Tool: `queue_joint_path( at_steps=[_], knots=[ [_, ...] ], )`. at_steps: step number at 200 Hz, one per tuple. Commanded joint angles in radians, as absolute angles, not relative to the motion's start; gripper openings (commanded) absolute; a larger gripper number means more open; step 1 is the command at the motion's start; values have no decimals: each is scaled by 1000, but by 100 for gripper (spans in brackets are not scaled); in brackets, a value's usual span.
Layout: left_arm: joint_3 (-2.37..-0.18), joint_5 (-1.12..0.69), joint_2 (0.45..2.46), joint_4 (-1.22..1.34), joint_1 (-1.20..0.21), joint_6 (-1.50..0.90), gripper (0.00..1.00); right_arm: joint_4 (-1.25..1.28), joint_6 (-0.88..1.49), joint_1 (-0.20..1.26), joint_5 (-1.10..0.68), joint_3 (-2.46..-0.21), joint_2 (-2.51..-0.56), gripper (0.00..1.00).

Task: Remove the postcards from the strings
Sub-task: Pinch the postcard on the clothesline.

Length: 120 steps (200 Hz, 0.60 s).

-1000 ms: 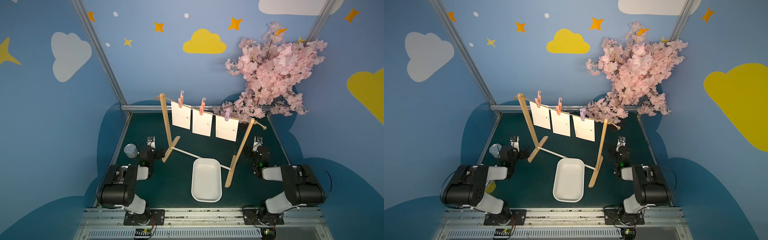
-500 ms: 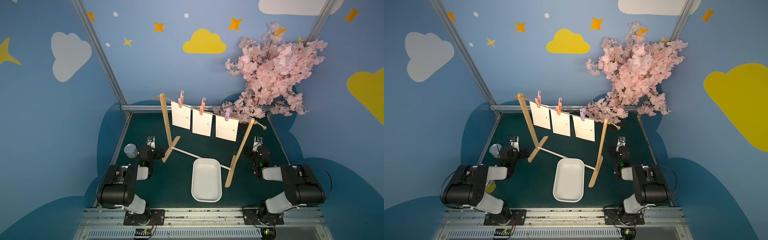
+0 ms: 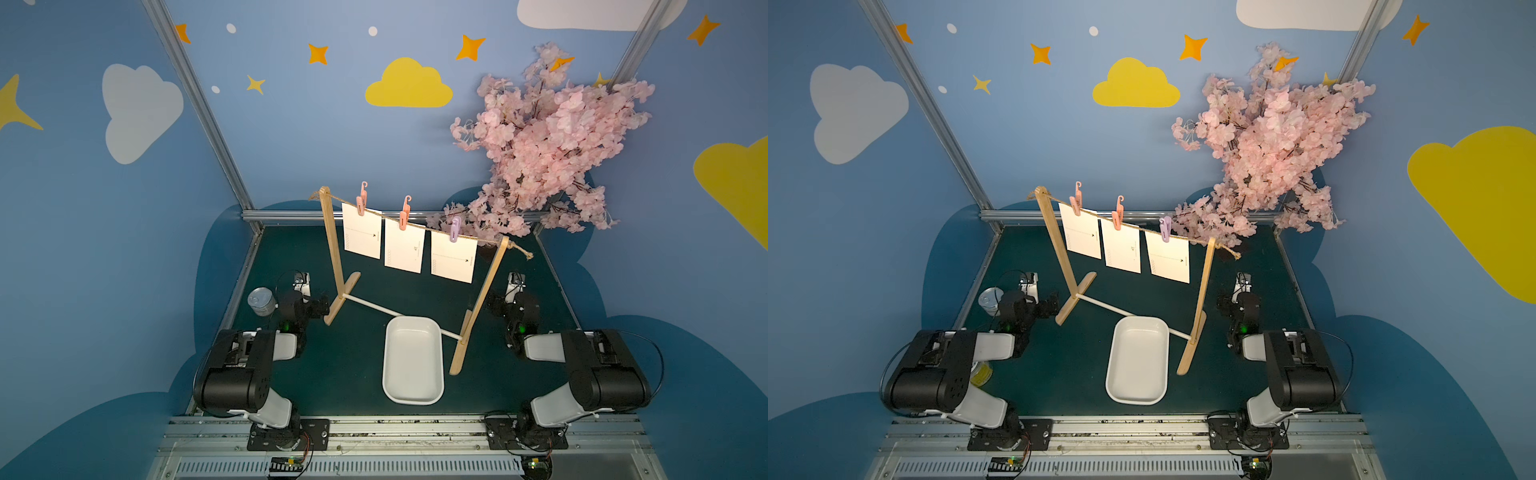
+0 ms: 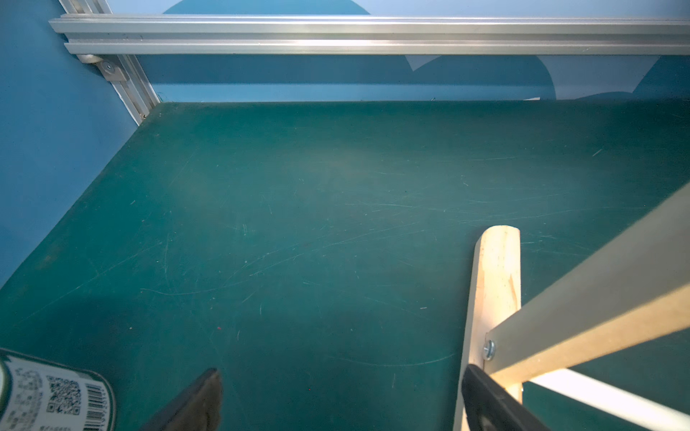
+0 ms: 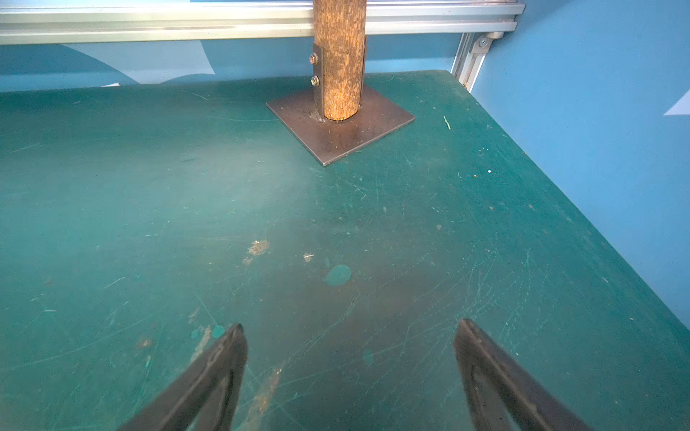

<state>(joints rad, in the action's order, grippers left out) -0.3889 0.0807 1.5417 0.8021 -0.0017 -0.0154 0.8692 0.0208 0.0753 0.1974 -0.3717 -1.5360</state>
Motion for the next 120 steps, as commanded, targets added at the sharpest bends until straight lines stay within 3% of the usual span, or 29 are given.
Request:
queue_joint_path(
  at_steps=[1,14,29,46,64,120],
  knots=[
    [-401,80,1526,808,2,-19,94,875,20,71,193,-376,-1526,85],
    [-405,106,1489,781,0,-19,90,876,14,74,208,-385,-1516,81],
    [-433,151,1409,651,0,-46,84,679,29,79,243,-451,-1446,75],
    [-468,172,1301,470,-1,-110,79,365,123,61,349,-579,-1368,74],
    [-472,150,1181,363,-10,-195,74,242,169,33,312,-642,-1302,73],
    [-514,144,833,142,-128,-381,70,-163,247,3,235,-923,-1179,72]
  ],
)
